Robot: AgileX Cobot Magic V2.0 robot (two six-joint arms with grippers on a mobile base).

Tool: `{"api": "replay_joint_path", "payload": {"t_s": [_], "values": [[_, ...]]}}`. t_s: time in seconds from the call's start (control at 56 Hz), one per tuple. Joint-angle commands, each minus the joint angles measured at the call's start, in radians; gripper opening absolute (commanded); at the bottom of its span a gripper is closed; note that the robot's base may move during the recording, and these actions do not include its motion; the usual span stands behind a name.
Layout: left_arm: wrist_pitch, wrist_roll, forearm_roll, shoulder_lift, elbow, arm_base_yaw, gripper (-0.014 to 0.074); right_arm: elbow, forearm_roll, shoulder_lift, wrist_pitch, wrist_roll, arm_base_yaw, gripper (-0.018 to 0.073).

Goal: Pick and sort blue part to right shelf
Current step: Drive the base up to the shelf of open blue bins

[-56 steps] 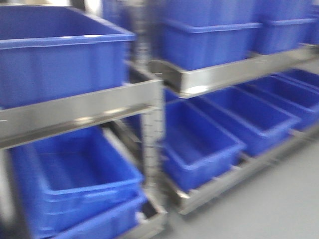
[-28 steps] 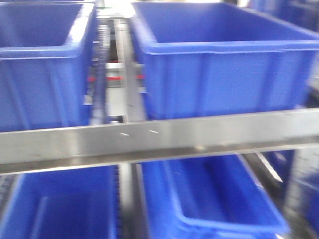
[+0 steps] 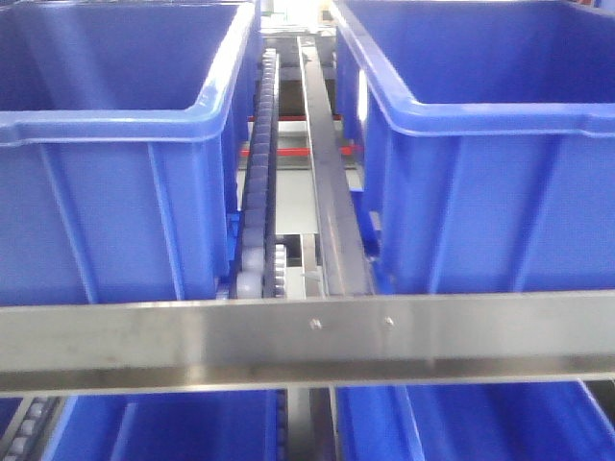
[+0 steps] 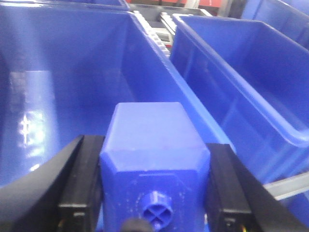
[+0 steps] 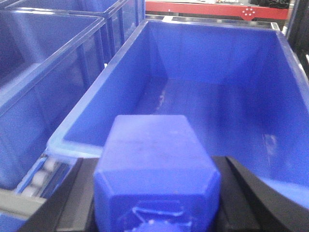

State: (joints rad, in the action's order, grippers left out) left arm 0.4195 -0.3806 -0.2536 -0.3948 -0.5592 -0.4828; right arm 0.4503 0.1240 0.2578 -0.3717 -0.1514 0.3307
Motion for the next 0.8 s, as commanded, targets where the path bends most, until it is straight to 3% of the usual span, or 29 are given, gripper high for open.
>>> {"api": "replay_joint_path", "payload": {"t_s": [0.0,0.785], "values": [[-0.089,-0.004,-0.008,-0.010,-0.032,-0.004,0.0283,0.026,0.011,0.012,0.092,0.010,0.001,0.0207],[-0.089,-0.004,-0.008,-0.010,-0.032,-0.004,0.0283,0.026,0.011,0.012,0.092,0.010,0.001,0.0207]]}}
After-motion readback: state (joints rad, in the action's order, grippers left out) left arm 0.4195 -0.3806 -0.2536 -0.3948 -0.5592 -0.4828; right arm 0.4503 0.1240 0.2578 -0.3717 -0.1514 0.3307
